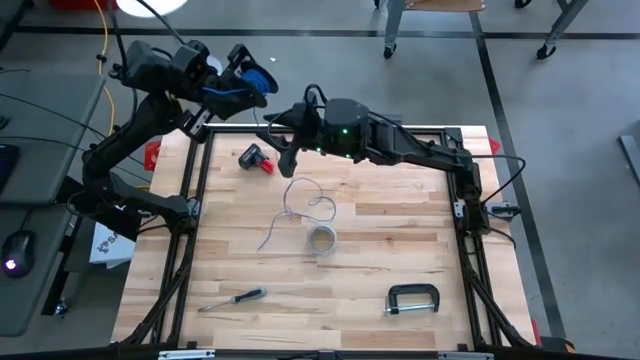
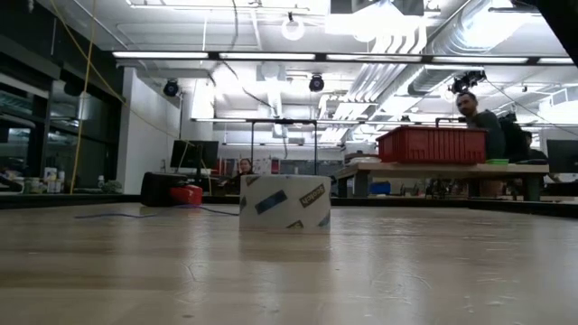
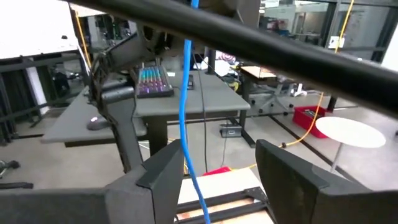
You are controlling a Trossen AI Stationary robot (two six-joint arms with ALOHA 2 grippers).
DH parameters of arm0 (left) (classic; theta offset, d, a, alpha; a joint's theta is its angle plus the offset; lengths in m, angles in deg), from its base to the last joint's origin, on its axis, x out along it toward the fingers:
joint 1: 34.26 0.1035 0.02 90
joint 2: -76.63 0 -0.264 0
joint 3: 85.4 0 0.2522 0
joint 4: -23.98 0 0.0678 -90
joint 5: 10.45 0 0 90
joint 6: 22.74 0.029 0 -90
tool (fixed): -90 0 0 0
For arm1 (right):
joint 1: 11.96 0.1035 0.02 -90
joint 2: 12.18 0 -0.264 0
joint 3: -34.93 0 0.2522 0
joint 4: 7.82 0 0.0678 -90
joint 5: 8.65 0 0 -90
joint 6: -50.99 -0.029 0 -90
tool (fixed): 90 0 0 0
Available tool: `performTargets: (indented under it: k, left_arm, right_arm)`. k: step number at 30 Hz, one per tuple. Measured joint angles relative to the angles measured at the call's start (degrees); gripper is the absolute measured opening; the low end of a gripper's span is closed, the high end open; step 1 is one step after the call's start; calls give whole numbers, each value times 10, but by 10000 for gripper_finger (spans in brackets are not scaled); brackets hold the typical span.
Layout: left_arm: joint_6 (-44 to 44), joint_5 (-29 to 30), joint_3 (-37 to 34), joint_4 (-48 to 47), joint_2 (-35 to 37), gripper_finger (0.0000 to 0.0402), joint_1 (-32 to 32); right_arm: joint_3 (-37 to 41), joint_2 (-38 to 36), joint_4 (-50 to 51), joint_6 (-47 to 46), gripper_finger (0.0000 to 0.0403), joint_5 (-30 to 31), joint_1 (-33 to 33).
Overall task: Coil cords
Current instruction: Coil the blue wire on the spool
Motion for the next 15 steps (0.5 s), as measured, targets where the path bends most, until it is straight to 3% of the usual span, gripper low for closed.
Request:
performTargets:
  k: [5,10,15]
  left_arm:
    - [9,28,0,0,0,0,0]
    - [9,29,0,0,0,0,0]
    - [19,31,0,7,0,0,-5]
  right_arm:
    - [0,0,-3,-2,179,-1,-1]
    - [0,0,-12,-15,145,-3,1]
    - [0,0,-23,-41,138,-11,0]
